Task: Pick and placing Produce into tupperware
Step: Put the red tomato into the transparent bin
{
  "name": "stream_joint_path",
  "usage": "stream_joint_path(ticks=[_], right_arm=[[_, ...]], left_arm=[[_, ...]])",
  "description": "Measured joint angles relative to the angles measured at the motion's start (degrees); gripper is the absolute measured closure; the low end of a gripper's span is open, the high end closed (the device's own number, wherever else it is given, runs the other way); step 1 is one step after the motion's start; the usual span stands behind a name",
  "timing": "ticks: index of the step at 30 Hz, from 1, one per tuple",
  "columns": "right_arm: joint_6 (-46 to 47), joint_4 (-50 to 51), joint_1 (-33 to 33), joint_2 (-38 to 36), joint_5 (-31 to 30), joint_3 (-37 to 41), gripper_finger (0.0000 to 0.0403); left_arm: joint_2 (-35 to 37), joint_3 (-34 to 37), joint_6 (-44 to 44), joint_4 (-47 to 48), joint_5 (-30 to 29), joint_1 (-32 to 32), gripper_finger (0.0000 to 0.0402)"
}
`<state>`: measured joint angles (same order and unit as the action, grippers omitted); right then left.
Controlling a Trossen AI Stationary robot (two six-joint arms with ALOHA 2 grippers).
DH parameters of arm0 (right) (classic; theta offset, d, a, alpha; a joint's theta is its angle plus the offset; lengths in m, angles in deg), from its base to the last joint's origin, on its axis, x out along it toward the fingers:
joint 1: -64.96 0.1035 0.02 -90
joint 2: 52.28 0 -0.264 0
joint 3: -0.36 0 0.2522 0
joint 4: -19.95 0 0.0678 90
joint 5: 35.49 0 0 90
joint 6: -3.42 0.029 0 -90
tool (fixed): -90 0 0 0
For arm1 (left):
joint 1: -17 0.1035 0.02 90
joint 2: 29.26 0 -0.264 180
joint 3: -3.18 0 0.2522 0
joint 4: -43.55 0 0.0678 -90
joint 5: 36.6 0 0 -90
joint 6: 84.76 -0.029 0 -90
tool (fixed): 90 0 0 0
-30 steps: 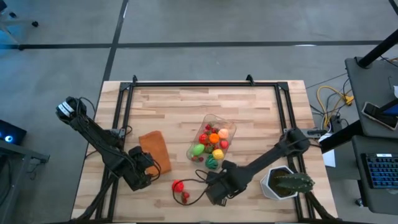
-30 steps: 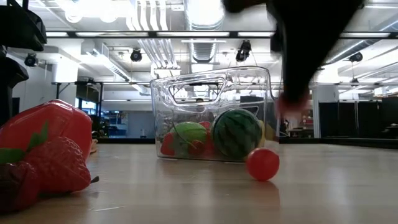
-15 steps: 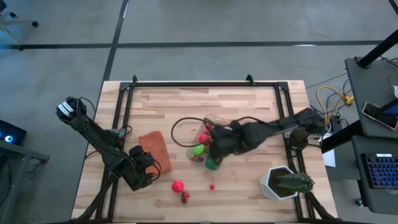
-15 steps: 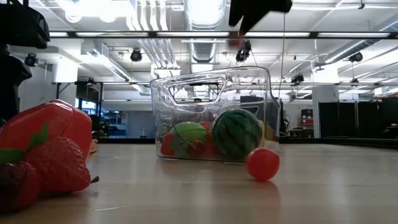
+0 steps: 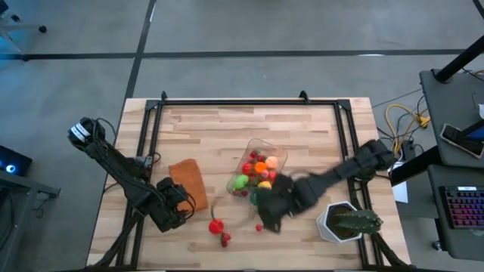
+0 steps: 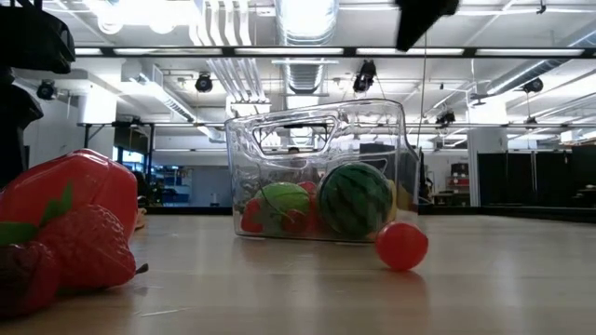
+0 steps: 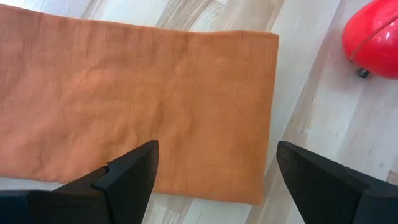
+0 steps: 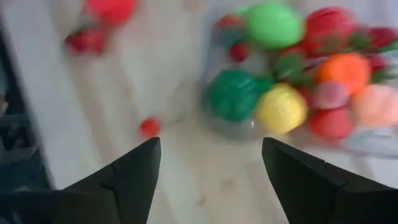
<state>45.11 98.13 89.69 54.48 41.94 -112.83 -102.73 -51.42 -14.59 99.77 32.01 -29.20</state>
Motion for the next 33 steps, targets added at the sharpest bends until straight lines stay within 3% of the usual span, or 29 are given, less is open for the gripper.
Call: stream_joint_path(ticks=[7,15,22,33], right_arm=[[10.34,-4.28,9.39,5.62,-2.20,0.36,0.0137],[15.36,-6.57,10.22,10.58,-2.28,-1.40,0.0140],[16.86,-6.20,10.25,10.17,-5.90,-1.41,0.0142],[16.57,-5.90,10.25,10.00,-5.62,-1.41,0.0148]], left_arm=[[0.00,0.00,-0.56,-0.44,-0.04,0.02,0.0091],[0.00,0.00,-5.30,-6.47,-0.11,0.07,0.0091],[-1.97,-0.07,-33.12,-24.90,-0.16,0.10,0.0091],[-10.20,-0.79,-49.40,-39.69,-0.02,0.50,0.0091]])
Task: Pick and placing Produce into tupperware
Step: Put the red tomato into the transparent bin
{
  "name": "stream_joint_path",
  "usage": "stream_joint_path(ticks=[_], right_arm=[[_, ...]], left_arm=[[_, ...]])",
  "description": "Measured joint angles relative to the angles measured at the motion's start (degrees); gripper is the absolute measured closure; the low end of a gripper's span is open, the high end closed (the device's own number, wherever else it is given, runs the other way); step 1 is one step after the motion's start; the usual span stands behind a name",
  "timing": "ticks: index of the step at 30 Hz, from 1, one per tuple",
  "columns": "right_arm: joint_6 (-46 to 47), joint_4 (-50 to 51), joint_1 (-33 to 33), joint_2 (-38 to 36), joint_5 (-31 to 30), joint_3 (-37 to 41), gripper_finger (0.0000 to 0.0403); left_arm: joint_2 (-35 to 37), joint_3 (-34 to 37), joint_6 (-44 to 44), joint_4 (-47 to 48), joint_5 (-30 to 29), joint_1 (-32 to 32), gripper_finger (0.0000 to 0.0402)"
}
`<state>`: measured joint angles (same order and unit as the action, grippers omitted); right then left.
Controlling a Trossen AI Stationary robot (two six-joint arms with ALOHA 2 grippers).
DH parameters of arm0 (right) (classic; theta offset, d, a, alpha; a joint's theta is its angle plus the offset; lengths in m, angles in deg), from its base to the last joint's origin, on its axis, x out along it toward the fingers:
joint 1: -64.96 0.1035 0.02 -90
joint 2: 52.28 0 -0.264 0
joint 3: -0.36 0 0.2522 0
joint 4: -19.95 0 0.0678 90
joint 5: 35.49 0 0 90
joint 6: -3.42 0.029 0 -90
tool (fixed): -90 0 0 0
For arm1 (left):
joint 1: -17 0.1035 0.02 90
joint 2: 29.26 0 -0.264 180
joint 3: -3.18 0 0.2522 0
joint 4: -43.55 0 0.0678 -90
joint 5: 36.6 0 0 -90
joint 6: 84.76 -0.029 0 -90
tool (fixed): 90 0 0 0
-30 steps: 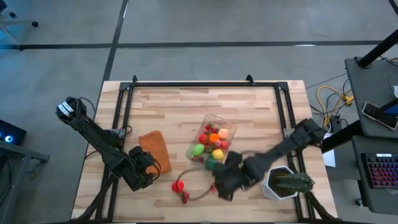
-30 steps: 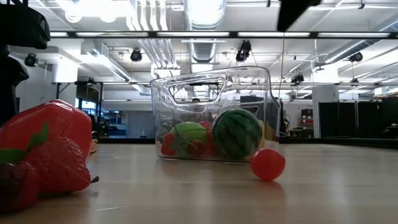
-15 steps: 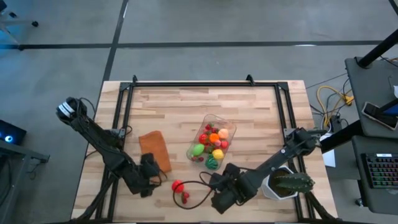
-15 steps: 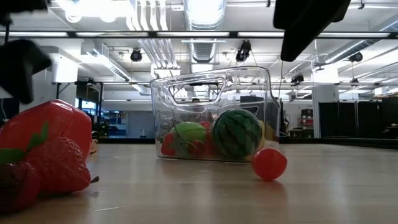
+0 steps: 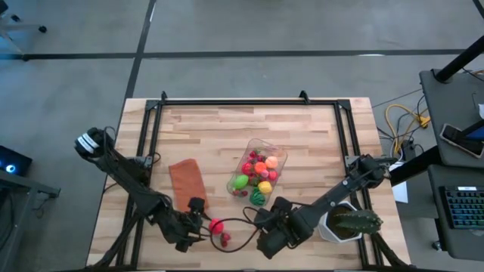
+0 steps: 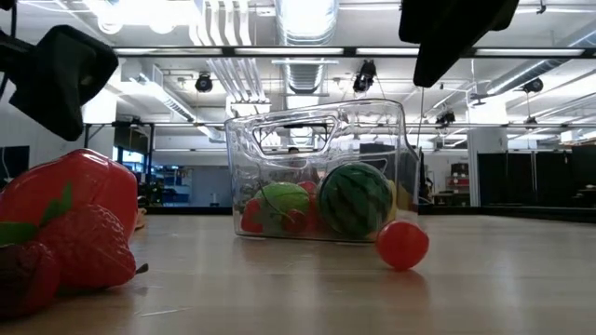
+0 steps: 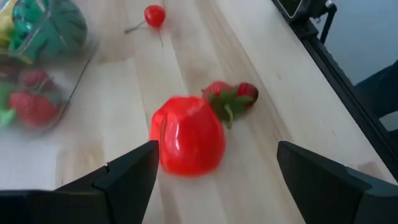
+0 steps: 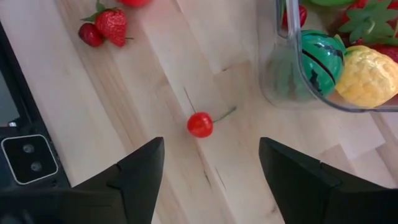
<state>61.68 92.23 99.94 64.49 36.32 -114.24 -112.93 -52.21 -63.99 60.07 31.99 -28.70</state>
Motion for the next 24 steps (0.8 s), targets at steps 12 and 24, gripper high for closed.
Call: stream_joint_path(ticks=[12,24], right_arm=[[2.40,-0.07,0.04,0.00,0.61,0.00,0.0151],[1.24,-0.07,0.00,0.00,0.61,0.00,0.0154]], left_arm=[[-4.87,-1.43,-0.13,-2.04,-1.61,2.92,0.0091],[-6.51,-1.49,2.86,-2.41,5.47,6.03,0.0091]])
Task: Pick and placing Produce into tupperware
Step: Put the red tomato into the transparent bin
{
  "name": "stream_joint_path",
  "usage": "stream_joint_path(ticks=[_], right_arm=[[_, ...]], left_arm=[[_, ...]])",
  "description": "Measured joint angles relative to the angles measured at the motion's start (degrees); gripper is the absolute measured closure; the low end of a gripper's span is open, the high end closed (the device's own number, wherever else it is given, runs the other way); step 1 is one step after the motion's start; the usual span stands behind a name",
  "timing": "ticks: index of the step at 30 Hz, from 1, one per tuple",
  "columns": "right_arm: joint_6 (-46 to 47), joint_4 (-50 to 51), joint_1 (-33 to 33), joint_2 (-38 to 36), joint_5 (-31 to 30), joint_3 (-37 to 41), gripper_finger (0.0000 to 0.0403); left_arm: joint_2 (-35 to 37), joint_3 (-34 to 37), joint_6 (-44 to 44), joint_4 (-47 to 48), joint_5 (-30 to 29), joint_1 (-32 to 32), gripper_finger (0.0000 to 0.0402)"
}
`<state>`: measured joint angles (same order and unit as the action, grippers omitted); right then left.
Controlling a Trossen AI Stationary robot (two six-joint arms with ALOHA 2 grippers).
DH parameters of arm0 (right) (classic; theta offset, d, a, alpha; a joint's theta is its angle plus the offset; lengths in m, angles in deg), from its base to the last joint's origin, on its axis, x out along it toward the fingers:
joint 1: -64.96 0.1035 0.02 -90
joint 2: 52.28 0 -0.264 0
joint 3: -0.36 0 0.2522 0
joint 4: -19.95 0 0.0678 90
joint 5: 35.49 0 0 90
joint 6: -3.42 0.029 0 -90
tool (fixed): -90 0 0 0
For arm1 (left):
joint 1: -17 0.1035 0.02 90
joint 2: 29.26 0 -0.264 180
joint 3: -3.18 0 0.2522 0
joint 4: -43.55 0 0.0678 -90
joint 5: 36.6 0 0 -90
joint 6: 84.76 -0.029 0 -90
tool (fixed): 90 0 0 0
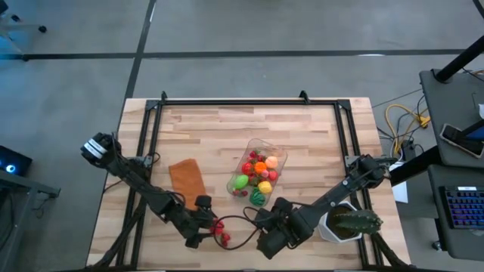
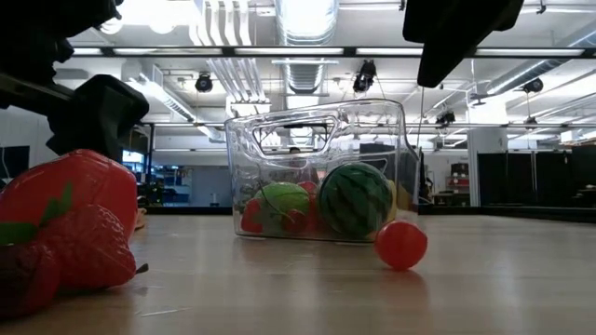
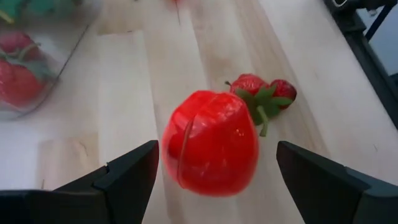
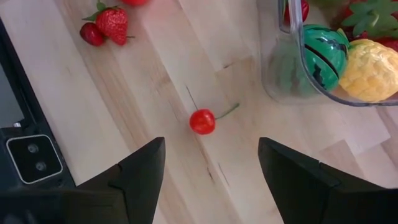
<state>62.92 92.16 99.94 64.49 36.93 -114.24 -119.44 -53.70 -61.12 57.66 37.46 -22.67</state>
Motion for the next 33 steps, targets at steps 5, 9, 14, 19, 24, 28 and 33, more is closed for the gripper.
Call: stream_joint_path(ticks=[5,9,14,19,24,28,33], right_arm=[[-1.53,0.02,-0.11,0.00,-0.27,0.00,0.0154],[-2.45,0.00,-0.11,0.00,-0.39,0.00,0.0154],[-3.05,0.04,-0.11,0.00,-0.44,0.00,0.0154],[-3.03,-0.02,-0.11,0.00,-0.42,0.00,0.0154],[-2.96,-0.01,-0.11,0.00,-0.21,0.02,0.0154],[-2.98,-0.06,-0.11,0.00,-0.22,0.02,0.0154],[-2.98,-0.02,-0.11,0.00,-0.26,0.02,0.0154]], left_arm=[[-0.94,0.39,-0.04,-2.92,1.13,0.51,0.0091],[-1.34,0.42,-0.02,-3.26,1.33,0.69,0.0091],[-2.34,0.42,-0.46,-5.53,1.28,1.17,0.0091],[-3.81,0.42,-0.45,-7.66,1.28,1.58,0.0091],[-4.92,0.31,-0.15,-7.87,1.28,1.85,0.0091],[-4.95,0.31,-0.62,-7.79,1.29,1.98,0.0091],[-4.93,0.37,-1.95,-7.27,1.36,2.08,0.0106]])
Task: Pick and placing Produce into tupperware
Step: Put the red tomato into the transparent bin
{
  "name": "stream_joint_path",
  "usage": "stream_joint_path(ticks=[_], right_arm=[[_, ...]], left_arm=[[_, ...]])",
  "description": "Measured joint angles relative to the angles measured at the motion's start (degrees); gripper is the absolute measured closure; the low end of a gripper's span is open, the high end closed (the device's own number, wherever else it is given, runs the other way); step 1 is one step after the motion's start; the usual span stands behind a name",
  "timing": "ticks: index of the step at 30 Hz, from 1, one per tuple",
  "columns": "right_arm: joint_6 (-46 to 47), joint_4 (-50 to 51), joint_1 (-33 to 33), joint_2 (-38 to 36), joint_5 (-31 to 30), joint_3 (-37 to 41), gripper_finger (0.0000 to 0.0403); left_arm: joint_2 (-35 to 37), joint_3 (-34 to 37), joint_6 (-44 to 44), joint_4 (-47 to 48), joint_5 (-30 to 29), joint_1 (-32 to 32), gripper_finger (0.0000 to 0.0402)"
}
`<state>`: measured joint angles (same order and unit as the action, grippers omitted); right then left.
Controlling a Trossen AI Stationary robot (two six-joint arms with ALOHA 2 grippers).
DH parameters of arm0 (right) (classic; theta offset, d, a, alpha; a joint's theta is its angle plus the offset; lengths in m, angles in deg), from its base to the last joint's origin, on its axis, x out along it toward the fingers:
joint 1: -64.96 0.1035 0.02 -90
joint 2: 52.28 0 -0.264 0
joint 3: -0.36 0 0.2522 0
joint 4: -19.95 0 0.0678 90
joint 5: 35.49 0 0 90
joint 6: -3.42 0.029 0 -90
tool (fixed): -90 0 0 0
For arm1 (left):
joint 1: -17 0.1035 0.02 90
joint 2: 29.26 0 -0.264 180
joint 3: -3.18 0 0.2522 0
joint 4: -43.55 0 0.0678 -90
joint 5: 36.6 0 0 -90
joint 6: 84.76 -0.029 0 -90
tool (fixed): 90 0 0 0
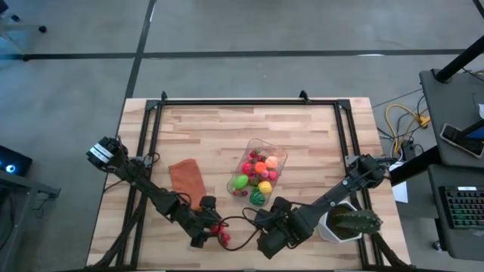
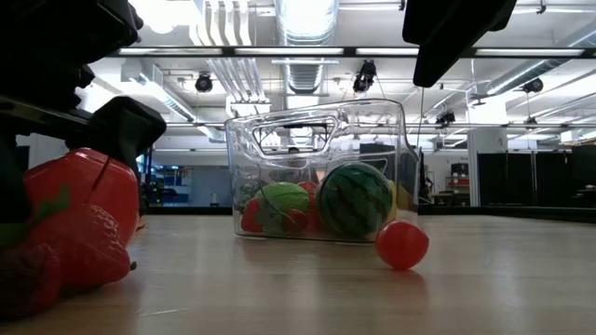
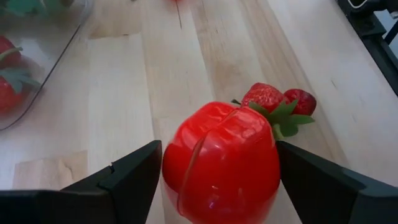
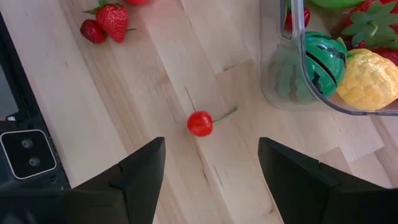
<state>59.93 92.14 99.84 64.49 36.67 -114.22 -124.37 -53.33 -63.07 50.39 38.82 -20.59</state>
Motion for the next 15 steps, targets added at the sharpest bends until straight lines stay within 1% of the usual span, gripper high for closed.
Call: stream_joint_path(ticks=[7,11,13,15], right_arm=[[0.02,0.00,0.00,0.00,-0.17,0.00,0.0154],[0.50,0.02,0.00,0.00,-0.24,0.00,0.0154],[0.51,0.00,0.00,0.00,-0.41,0.00,0.0154],[1.22,0.21,0.00,-0.12,-1.60,0.00,0.0154]], left_arm=[[0.09,0.07,-1.57,0.03,0.05,0.09,0.0147],[1.88,0.01,-2.22,0.76,0.10,0.15,0.0151],[4.31,-0.59,-5.01,2.80,-0.02,0.41,0.0150],[7.64,-1.65,-8.94,6.25,-1.60,0.98,0.0146]])
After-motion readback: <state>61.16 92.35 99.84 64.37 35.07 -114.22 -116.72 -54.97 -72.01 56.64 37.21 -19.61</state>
